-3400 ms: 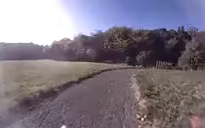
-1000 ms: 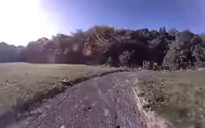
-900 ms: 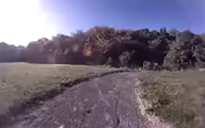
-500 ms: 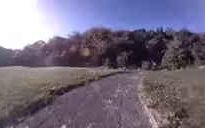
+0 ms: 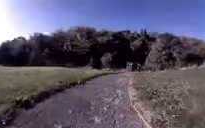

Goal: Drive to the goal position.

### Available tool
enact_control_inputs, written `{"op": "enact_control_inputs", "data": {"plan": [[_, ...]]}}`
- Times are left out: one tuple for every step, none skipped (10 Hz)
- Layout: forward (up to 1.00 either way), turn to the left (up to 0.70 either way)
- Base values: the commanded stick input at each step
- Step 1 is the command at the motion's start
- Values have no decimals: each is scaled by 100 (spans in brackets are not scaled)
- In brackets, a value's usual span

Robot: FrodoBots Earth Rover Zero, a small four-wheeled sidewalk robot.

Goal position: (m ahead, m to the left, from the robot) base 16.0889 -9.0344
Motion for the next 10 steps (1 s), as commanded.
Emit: {"op": "enact_control_inputs", "data": {"plan": [[100, 1], [100, 1], [100, 1], [100, 1], [100, 1], [100, 1], [100, 1], [100, 1], [100, 1], [100, 1]]}}
